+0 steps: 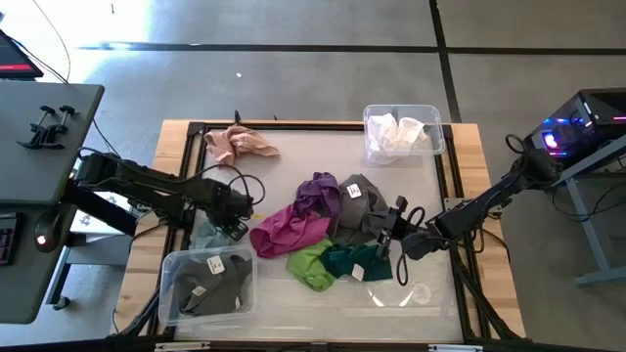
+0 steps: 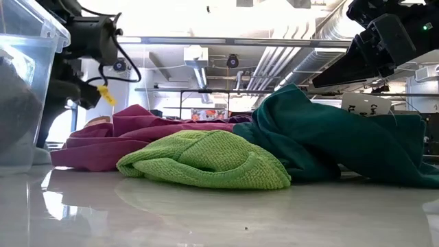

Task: Sort towels by color in basket
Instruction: Put the light blue towel into the top transparent bin

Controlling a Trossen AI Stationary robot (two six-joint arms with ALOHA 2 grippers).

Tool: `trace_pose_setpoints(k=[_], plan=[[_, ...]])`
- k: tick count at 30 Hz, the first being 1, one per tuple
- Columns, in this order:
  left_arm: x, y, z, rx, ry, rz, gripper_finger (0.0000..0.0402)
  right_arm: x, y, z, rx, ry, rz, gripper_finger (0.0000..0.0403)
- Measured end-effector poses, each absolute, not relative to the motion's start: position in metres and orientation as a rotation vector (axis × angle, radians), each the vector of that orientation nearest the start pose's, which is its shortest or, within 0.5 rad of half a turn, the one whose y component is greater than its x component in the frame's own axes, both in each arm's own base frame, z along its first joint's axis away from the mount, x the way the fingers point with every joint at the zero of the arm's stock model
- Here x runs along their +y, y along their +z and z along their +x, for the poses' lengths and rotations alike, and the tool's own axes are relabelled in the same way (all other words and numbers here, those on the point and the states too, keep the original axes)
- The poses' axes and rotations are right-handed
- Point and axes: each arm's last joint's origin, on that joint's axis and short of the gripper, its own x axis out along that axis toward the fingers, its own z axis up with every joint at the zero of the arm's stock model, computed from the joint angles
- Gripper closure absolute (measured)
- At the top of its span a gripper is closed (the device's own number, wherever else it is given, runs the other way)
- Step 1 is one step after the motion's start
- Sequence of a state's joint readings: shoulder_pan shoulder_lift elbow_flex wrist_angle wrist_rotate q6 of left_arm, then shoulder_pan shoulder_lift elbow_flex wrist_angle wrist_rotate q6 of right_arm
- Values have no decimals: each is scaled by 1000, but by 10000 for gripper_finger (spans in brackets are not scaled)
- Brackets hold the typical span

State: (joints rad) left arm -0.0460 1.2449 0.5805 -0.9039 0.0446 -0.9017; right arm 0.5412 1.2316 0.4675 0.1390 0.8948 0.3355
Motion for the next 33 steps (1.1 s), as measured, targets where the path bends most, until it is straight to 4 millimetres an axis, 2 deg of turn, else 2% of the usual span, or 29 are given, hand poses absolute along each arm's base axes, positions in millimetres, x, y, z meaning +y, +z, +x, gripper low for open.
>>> trace_pose_setpoints(k=[5, 6, 9, 12, 18, 24, 29, 33], plan=[[-9, 152, 166, 1487, 594, -667, 375, 94, 176, 200, 407, -413, -87, 234], [-9, 153, 167, 1483, 590, -662, 388, 94, 176, 200, 407, -413, -87, 234], [-8, 163, 174, 1448, 590, -636, 389, 94, 176, 200, 407, -413, -87, 234], [-8, 184, 187, 1374, 584, -593, 398, 94, 176, 200, 407, -413, -87, 234], [-4, 250, 222, 1080, 539, -396, 400, 93, 175, 201, 419, -409, -88, 234], [-7, 310, 249, 760, 450, -174, 401, 88, 175, 204, 427, -401, -67, 234], [-18, 341, 265, 513, 325, -24, 401, 81, 181, 211, 389, -403, -54, 233], [-24, 352, 270, 395, 278, 29, 401, 72, 191, 223, 327, -325, -89, 222]])
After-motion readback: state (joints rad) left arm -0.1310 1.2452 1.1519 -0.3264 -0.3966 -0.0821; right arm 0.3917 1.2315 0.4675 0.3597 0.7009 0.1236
